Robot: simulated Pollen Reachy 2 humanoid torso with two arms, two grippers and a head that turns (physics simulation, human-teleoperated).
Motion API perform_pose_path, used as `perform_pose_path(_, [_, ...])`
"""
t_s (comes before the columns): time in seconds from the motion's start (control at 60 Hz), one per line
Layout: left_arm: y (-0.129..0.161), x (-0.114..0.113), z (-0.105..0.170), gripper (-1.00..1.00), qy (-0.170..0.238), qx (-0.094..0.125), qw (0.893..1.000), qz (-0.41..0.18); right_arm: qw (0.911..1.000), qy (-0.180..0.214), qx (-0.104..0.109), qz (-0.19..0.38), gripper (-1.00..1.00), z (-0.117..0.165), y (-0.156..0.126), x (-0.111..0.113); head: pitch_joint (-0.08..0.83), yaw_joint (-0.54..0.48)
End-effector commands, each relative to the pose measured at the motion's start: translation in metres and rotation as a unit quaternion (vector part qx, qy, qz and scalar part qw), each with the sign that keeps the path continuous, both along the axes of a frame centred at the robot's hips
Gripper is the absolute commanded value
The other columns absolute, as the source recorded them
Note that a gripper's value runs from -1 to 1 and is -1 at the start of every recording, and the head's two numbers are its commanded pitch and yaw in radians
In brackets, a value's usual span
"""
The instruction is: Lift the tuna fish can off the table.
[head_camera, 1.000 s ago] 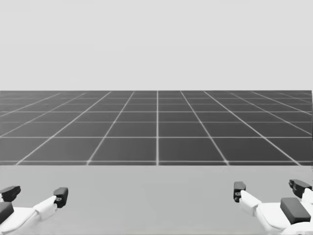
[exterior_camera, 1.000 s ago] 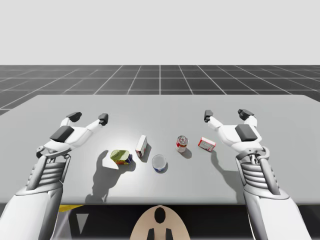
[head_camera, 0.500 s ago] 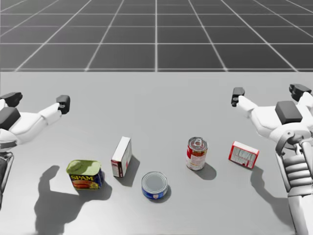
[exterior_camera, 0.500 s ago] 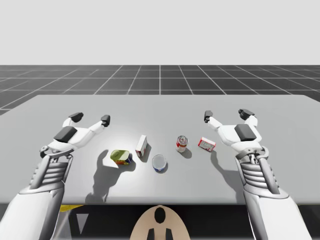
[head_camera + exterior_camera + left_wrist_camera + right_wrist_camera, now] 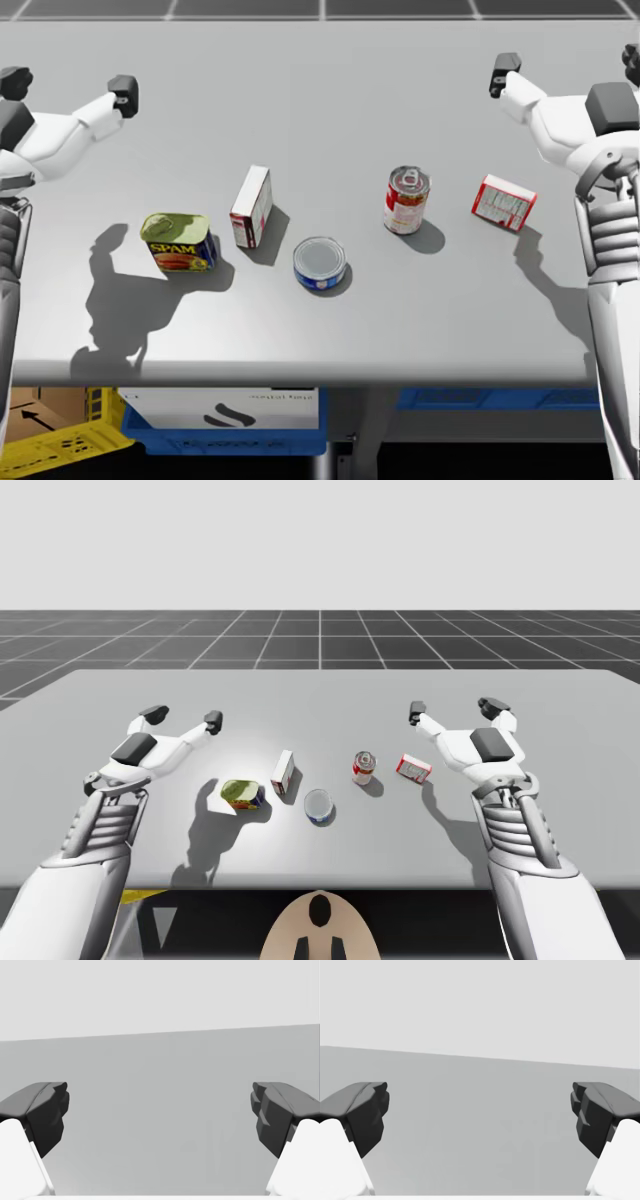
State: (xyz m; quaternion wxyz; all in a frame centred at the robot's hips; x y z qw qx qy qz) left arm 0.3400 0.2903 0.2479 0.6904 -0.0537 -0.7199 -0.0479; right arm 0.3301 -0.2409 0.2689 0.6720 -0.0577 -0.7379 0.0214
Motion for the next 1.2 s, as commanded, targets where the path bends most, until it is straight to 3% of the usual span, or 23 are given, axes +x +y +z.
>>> perform_pose_path(0.017, [-0.001,0.000,0.000,-1.00,0.000,0.000,1.000,0.000,1.0000,0.003,0.002,0.004,-1.00,0.001,0.001,-0.001,0.751,0.00])
perform_pose_path(0.1, [-0.001,0.000,0.000,-1.00,0.000,-0.001,1.000,0.000,0.9997,0.007,0.010,0.021,-1.00,0.004,0.004,-0.005,0.757,0.00])
perform_pose_path(0.167, [-0.001,0.000,0.000,-1.00,0.001,-0.001,1.000,0.000,0.9977,0.026,0.044,0.044,-1.00,0.010,0.006,-0.013,0.754,0.00])
perform_pose_path(0.233, [-0.001,0.000,0.000,-1.00,0.001,-0.001,1.000,0.001,0.9933,0.037,0.040,0.102,-1.00,0.013,0.014,-0.032,0.752,0.00])
perform_pose_path(0.35, [-0.001,0.000,-0.001,-1.00,0.001,-0.001,1.000,0.000,0.9867,0.062,0.031,0.147,-1.00,0.014,0.031,-0.059,0.755,0.00])
perform_pose_path(0.417, [-0.002,0.000,-0.001,-1.00,0.001,0.000,1.000,0.000,0.9784,0.068,0.019,0.194,-1.00,0.013,0.045,-0.081,0.754,0.00])
perform_pose_path(0.45, [-0.002,0.000,-0.001,-1.00,0.001,0.000,1.000,0.000,0.9769,0.070,0.023,0.200,-1.00,0.013,0.047,-0.084,0.754,0.00])
perform_pose_path(0.467, [-0.002,0.000,-0.001,-1.00,0.001,0.000,1.000,0.000,0.9731,0.080,0.037,0.213,-1.00,0.013,0.052,-0.092,0.754,0.00])
perform_pose_path(0.65, [-0.001,0.001,-0.002,-1.00,-0.005,0.007,1.000,0.002,0.9473,0.102,0.051,0.299,-1.00,0.013,0.076,-0.119,0.757,0.00])
perform_pose_path(0.833, [-0.001,0.001,-0.004,-1.00,-0.004,0.014,1.000,0.003,0.9262,0.134,0.065,0.346,-1.00,-0.009,0.094,-0.127,0.759,0.00])
perform_pose_path(1.05, [-0.002,0.002,-0.005,-1.00,-0.003,0.014,1.000,0.002,0.9181,0.161,0.068,0.356,-1.00,-0.037,0.109,-0.122,0.760,-0.01])
perform_pose_path(1.2, [-0.002,0.002,-0.006,-1.00,-0.002,0.015,1.000,0.002,0.9125,0.181,0.060,0.362,-1.00,-0.056,0.124,-0.113,0.757,0.00])
